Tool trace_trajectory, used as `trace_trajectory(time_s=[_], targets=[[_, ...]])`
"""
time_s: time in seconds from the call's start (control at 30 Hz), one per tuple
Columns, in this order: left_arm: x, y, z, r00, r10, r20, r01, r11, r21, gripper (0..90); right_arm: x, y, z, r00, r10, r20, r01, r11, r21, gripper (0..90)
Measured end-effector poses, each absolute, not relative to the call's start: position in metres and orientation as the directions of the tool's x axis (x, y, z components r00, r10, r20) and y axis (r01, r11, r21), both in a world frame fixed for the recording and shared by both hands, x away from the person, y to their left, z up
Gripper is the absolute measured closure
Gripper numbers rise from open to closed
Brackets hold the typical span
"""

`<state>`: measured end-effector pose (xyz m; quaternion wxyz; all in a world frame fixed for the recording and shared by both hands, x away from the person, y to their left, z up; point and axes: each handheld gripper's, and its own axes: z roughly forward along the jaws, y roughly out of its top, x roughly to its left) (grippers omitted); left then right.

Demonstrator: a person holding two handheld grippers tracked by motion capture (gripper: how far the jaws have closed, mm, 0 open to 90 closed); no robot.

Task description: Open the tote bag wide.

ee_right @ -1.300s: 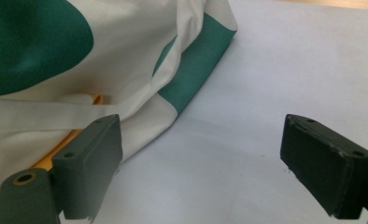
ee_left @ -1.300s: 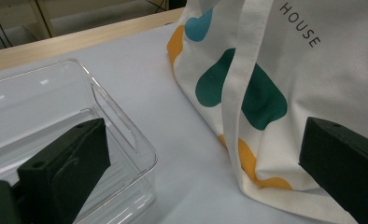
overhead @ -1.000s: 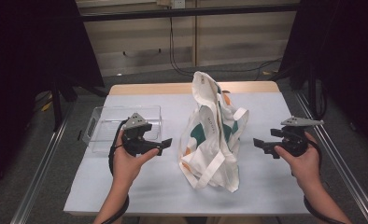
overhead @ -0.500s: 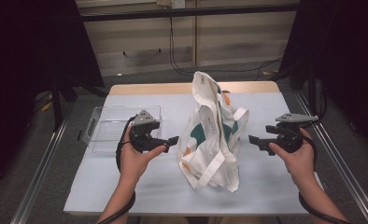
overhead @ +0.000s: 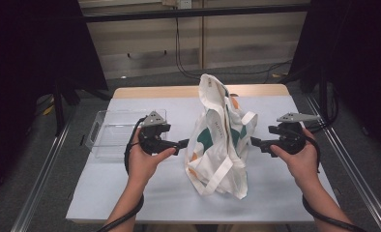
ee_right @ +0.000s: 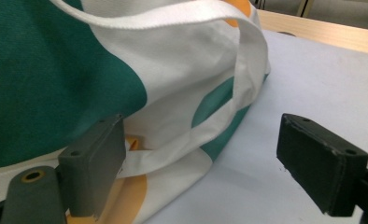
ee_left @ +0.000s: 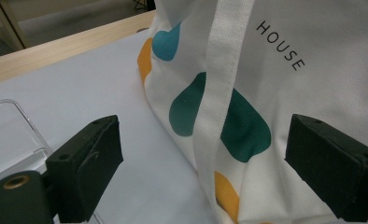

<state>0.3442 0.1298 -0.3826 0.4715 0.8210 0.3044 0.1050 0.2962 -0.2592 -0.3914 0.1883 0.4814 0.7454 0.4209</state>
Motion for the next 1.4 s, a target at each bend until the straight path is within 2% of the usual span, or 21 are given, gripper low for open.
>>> trace_trajectory(time_s=[0.77, 1.4], targets=[[0.351, 0.11, -0.385, 0.807, 0.576, -0.13, 0.413, -0.394, 0.821, 16.2, 0.307, -0.249, -0.386, -0.475, 0.87, 0.134, 0.559, 0.181, 0.809, 15.2], [0.357, 0.098, -0.38, 0.826, 0.552, -0.116, 0.395, -0.418, 0.818, 16.0, 0.314, -0.245, -0.375, -0.485, 0.867, 0.114, 0.542, 0.196, 0.817, 14.1]])
